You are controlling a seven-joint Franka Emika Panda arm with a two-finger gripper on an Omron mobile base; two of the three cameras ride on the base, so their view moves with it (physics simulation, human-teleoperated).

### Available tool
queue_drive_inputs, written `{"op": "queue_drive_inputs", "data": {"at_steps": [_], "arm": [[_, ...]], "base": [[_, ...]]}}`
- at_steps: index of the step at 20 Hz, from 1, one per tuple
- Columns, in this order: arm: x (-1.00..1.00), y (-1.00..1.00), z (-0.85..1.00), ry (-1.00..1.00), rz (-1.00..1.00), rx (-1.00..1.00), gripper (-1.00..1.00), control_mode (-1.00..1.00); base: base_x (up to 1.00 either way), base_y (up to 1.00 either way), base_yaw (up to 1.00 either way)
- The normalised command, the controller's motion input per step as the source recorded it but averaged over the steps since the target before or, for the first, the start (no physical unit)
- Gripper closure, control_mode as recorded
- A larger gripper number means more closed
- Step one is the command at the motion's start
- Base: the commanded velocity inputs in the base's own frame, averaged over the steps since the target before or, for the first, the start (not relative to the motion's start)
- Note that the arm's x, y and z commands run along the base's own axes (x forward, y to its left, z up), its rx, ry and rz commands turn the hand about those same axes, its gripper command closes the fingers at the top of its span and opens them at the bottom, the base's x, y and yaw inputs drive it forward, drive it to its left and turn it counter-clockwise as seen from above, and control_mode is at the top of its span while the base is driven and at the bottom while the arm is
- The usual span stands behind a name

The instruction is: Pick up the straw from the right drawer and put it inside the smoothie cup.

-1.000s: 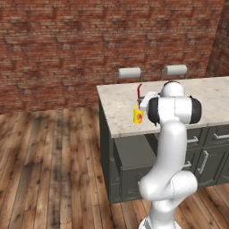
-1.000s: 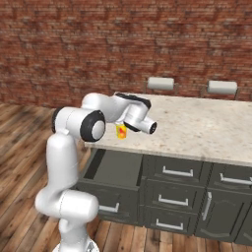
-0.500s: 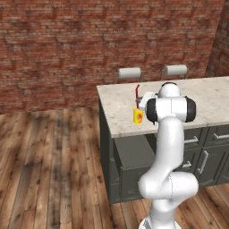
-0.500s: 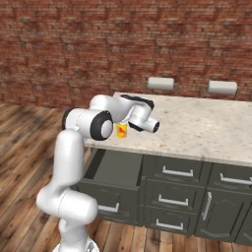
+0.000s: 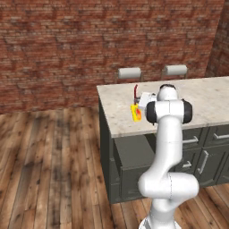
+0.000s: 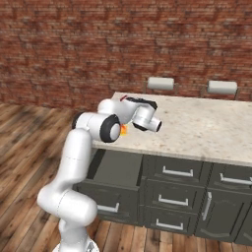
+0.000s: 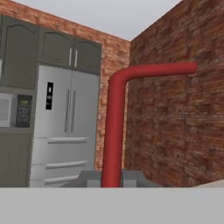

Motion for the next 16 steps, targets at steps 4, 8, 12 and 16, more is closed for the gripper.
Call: {"op": "queue_drive_inputs", "data": {"at_steps": [4,8,12,16], "arm": [[-0.05,-0.10,-0.11,0.00,0.08,0.01,1.00,-1.00],[-0.46,-0.10,-0.04,0.00,0.07,0.00,1.00,-1.00],[-0.67,-0.02,0.00,0.00,0.06,0.00,1.00,-1.00],[-0.45,0.00,0.00,0.00,0.05,0.00,1.00,-1.00]], "base": [[0.00,0.00,0.00],[0.00,0.00,0.00],[0.00,0.00,0.00],[0.00,0.00,0.00]]}}
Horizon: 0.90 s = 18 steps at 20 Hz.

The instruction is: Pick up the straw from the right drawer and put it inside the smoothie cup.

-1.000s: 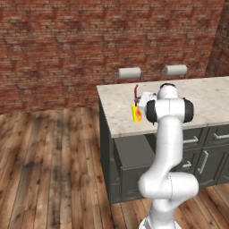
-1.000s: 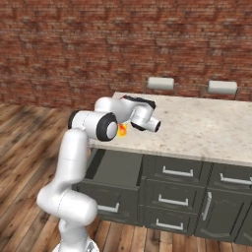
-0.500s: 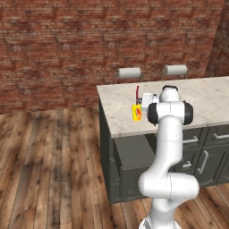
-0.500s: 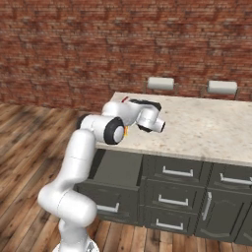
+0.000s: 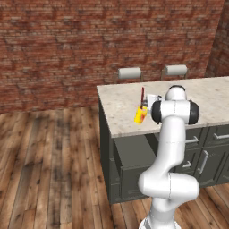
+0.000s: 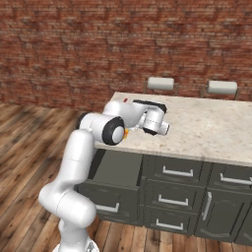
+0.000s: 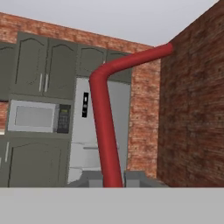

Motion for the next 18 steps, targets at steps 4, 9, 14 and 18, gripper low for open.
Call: {"op": "queue_drive_inputs", "data": {"at_steps": [4,9,14,18], "arm": [[-0.18,0.00,-0.01,0.00,0.05,0.00,1.00,-1.00],[-0.04,0.00,-0.07,-0.02,0.05,0.00,1.00,-1.00],[0.00,0.00,-0.07,-0.02,0.05,0.00,1.00,-1.00],[0.00,0.00,-0.04,-0.01,0.05,0.00,-1.00,-1.00]], "base": [[0.00,0.00,0.00],[0.00,0.00,0.00],[0.00,0.00,0.00],[0.00,0.00,0.00]]}}
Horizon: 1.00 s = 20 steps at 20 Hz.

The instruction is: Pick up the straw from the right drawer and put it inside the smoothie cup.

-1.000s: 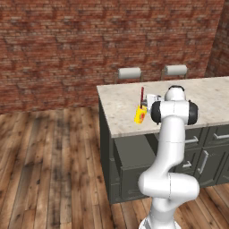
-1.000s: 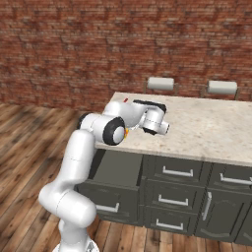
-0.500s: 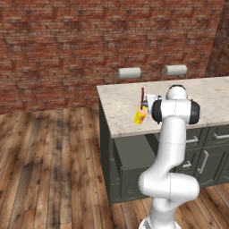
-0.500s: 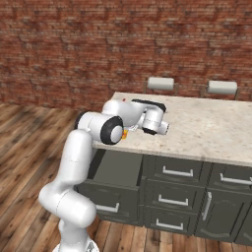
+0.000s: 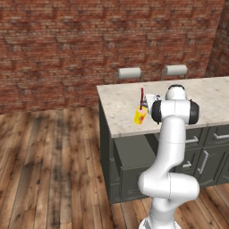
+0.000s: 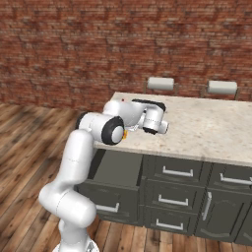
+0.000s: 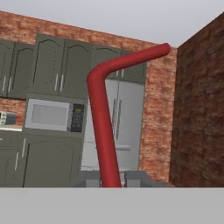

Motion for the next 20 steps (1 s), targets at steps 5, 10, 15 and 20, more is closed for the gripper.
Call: {"op": "queue_drive_inputs", "data": {"at_steps": [5,10,15,20], "arm": [[0.00,0.00,0.00,0.00,0.05,0.00,-1.00,-1.00],[0.00,0.00,0.00,0.00,0.04,0.00,-1.00,-1.00],[0.00,0.00,0.00,0.00,0.04,0.00,-1.00,-1.00],[-0.11,0.00,0.03,0.00,0.01,0.00,-1.00,-1.00]], "base": [[0.00,0.00,0.00],[0.00,0.00,0.00],[0.00,0.00,0.00],[0.00,0.00,0.00]]}}
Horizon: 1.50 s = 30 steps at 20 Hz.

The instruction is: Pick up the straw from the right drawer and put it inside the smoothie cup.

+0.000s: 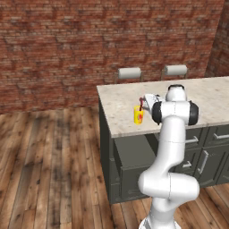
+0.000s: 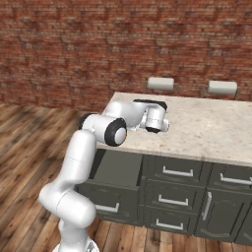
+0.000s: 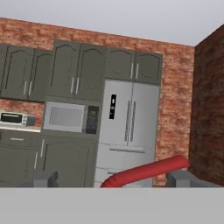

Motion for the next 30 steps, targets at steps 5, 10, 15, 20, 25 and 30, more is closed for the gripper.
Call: {"op": "queue_drive_inputs", "data": {"at_steps": [5,10,15,20,25,30], "arm": [[-0.23,0.00,0.17,0.08,-0.05,-0.08,-1.00,-1.00],[-0.03,0.00,0.06,0.16,-0.17,-0.15,-1.00,-1.00],[-0.02,0.00,0.00,0.15,-0.20,-0.18,-1.00,-1.00],[-0.08,0.00,0.00,0.11,-0.20,-0.16,-1.00,-1.00],[-0.25,0.00,0.00,0.17,-0.25,-0.13,-1.00,-1.00],[-0.26,0.00,0.00,0.26,-0.30,-0.11,-1.00,-1.00]], "base": [[0.00,0.00,0.00],[0.00,0.00,0.00],[0.00,0.00,0.00],[0.00,0.00,0.00],[0.00,0.00,0.00],[0.00,0.00,0.00]]}}
